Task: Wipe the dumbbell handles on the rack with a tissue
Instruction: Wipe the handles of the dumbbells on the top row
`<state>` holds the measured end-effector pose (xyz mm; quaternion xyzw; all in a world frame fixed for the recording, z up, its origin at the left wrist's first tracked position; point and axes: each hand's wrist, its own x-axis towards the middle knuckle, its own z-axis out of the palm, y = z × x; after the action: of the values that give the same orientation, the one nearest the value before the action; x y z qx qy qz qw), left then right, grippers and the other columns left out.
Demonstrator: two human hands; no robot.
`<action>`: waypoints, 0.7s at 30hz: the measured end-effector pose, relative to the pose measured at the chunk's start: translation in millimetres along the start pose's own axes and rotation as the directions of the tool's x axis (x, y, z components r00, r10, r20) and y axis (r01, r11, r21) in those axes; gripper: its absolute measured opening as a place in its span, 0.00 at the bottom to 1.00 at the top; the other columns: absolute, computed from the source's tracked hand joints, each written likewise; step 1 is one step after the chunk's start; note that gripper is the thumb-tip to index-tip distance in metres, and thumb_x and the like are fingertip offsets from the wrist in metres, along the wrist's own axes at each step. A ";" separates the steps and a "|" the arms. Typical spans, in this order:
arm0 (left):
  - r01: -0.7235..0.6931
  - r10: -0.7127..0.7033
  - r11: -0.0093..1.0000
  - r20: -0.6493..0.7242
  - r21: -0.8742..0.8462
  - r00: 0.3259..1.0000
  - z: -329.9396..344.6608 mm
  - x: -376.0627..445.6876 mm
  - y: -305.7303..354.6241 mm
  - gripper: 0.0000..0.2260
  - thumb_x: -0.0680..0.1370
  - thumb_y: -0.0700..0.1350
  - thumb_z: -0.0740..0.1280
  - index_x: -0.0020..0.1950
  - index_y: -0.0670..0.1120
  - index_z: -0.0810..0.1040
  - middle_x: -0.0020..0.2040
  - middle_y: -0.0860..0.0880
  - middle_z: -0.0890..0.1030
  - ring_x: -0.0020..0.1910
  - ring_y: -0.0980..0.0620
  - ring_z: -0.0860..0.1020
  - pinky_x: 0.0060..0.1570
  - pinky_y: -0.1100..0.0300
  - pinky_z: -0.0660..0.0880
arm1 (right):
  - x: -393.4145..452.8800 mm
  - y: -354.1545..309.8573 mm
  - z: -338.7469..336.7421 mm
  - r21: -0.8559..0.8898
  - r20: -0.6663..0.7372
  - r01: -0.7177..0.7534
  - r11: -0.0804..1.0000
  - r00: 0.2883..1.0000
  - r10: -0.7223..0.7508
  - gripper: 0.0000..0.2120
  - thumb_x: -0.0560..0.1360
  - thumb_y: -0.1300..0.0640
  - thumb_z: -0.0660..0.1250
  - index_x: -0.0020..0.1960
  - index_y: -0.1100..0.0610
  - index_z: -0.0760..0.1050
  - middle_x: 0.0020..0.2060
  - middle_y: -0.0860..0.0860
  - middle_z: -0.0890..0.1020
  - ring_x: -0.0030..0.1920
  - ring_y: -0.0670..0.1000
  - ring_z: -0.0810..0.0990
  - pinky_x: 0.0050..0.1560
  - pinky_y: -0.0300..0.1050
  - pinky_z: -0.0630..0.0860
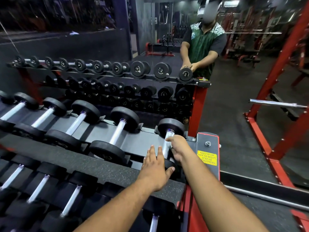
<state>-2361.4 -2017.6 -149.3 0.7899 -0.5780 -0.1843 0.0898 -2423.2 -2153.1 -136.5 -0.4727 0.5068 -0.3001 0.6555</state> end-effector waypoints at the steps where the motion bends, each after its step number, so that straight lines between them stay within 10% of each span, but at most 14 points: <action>1: -0.004 0.004 1.000 -0.003 -0.003 1.000 0.4 0.0 -0.1 0.41 0.82 0.64 0.55 0.81 0.47 0.33 0.80 0.41 0.32 0.80 0.43 0.35 0.80 0.48 0.40 | -1.4 -0.3 1.1 0.004 -0.007 -0.021 1.000 1.000 0.021 0.04 0.73 0.62 0.68 0.44 0.57 0.73 0.42 0.55 0.74 0.44 0.55 0.72 0.48 0.49 0.70; 7: -0.005 0.005 1.000 -0.005 0.002 1.000 2.0 1.5 -0.9 0.40 0.82 0.64 0.55 0.81 0.47 0.33 0.80 0.41 0.31 0.80 0.44 0.35 0.80 0.49 0.40 | -37.2 6.1 -15.6 -0.183 0.215 -0.042 0.982 0.973 0.082 0.10 0.75 0.64 0.65 0.38 0.54 0.69 0.34 0.51 0.70 0.33 0.48 0.69 0.34 0.43 0.65; 16: -0.001 0.001 1.000 -0.006 0.011 1.000 -0.2 -1.6 0.2 0.41 0.82 0.64 0.55 0.81 0.47 0.33 0.81 0.40 0.33 0.81 0.43 0.36 0.80 0.48 0.41 | -12.8 -7.4 1.4 0.210 -0.032 -0.070 0.975 0.996 0.078 0.09 0.77 0.67 0.60 0.40 0.57 0.68 0.42 0.52 0.67 0.47 0.50 0.67 0.53 0.46 0.70; 21: -0.003 0.003 1.000 -0.010 0.014 1.000 4.2 1.5 -1.6 0.41 0.82 0.64 0.55 0.81 0.47 0.33 0.81 0.40 0.33 0.81 0.42 0.37 0.80 0.47 0.42 | -15.8 10.9 -11.5 0.162 0.064 -0.099 0.982 0.994 0.089 0.02 0.72 0.62 0.64 0.41 0.56 0.72 0.36 0.53 0.68 0.37 0.51 0.66 0.42 0.48 0.65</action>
<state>-2361.2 -2018.2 -154.0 0.7906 -0.5800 -0.1761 0.0875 -2439.8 -2138.8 -141.0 -0.4007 0.4833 -0.2961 0.7198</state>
